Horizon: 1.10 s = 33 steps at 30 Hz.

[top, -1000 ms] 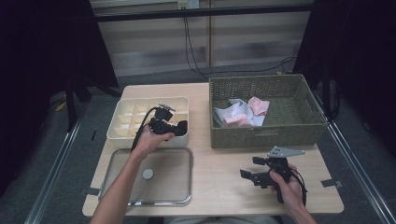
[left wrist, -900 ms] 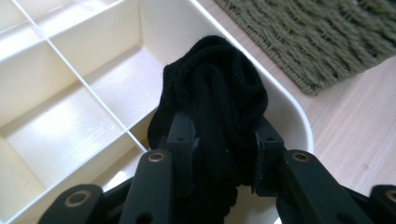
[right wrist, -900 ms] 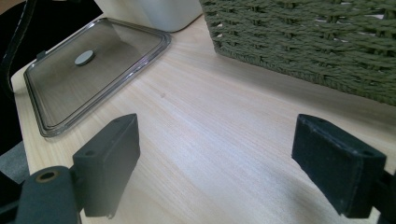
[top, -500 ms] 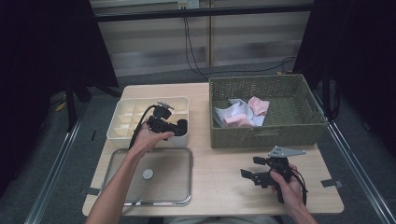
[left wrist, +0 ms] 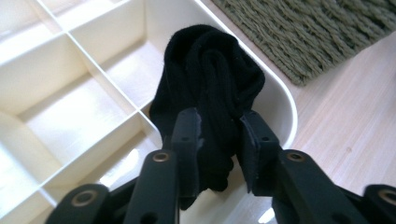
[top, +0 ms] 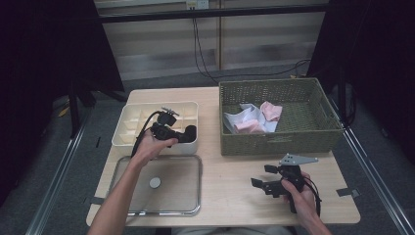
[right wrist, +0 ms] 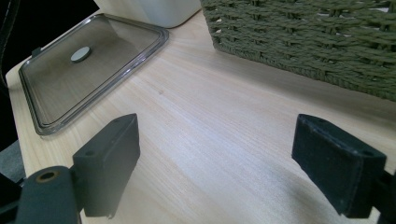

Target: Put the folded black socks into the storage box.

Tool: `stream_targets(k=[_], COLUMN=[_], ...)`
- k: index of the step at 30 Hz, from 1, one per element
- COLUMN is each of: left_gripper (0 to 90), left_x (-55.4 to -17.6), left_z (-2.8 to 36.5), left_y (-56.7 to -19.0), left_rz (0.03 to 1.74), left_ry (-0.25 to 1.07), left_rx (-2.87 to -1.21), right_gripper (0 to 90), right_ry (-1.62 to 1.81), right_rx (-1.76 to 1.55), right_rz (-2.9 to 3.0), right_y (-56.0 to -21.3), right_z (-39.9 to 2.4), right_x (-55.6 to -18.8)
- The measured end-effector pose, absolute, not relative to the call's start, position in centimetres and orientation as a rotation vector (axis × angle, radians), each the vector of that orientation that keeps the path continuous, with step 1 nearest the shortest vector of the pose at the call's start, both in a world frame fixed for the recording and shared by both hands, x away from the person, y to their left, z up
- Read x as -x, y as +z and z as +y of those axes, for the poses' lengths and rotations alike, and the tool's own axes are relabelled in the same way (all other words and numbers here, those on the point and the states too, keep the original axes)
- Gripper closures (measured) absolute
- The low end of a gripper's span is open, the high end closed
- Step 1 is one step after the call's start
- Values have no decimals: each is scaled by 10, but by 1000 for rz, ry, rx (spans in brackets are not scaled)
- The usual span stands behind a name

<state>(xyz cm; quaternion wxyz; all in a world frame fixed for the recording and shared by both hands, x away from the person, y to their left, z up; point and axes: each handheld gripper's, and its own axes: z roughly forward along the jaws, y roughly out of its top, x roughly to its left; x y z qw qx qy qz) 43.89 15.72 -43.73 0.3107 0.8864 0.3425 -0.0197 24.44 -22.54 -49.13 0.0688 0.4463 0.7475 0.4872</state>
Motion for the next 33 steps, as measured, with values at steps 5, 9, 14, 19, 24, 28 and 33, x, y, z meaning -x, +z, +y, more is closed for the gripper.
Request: stream_targets(k=[5,9,14,19,24,28,33], left_gripper=[733,741,746,744,717,691,579], left_x=[-443,-440,-443,-440,-441,-441,-438], left_z=[150,140,137,135,144,152,155], left_y=[-443,-444,-445,-445,-444,-443,-437], left_rz=[934,929,945,946,902,887,896], left_ry=[-84,-18,-34,-7,-40,-57,-20], left_rx=[-2353,-2403,-2424,-2424,-2394,-2351,-2307], right_gripper=[146,146,146,146,146,146,146], right_ry=[1463,1463,1466,1465,1463,1471,1478], right_rx=[-1338,-1337,-1329,-1337,-1340,-1350,-1364], right_rz=[2254,2256,2263,2257,2256,2242,2231], right_y=[-491,-491,-491,-491,-491,-491,-491], right_z=[-223,-223,-223,-223,-224,-224,-225], right_x=[-244,-244,-245,-245,-246,-247,-249])
